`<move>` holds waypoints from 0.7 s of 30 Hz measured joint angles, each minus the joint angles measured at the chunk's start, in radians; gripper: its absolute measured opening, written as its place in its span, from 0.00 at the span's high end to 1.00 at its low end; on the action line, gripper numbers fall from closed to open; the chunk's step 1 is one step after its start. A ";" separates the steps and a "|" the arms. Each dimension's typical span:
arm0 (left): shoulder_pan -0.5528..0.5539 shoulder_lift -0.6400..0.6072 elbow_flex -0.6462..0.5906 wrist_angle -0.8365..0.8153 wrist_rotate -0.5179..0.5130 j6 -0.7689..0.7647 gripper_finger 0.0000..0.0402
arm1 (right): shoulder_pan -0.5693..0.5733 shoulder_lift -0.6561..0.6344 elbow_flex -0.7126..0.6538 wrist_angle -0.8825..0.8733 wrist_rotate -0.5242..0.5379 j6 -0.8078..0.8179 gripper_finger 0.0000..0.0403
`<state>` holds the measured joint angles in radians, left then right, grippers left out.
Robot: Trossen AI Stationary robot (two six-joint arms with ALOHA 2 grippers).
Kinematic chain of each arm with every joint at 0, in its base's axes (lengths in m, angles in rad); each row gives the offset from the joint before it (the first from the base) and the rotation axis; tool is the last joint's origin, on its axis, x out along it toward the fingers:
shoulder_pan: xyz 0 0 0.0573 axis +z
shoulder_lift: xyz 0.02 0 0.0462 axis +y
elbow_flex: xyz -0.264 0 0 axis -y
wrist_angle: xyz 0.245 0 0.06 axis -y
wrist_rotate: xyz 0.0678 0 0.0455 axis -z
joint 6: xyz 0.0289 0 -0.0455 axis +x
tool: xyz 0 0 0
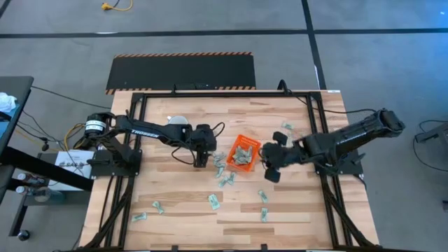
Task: Pick and place Stevia / Truvia into bins
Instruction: Put the stevia packet into the basket
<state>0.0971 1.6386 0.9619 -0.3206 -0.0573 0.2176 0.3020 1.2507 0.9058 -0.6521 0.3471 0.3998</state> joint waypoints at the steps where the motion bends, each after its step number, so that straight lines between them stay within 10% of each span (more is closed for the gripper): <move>1: 0.000 0.000 0.000 0.000 0.000 0.000 0.48 | 0.027 -0.002 0.000 0.000 0.021 0.023 0.71; 12: -0.006 0.131 0.003 0.029 -0.023 0.025 0.48 | 0.298 -0.002 0.000 0.004 0.354 0.184 0.71; 21: 0.018 0.149 0.009 0.039 0.021 0.012 0.48 | 0.359 -0.002 0.000 0.009 0.415 0.229 0.71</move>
<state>0.1147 1.7874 0.9707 -0.2818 -0.0364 0.2299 0.6611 1.2484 0.9062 -0.6430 0.7620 0.6292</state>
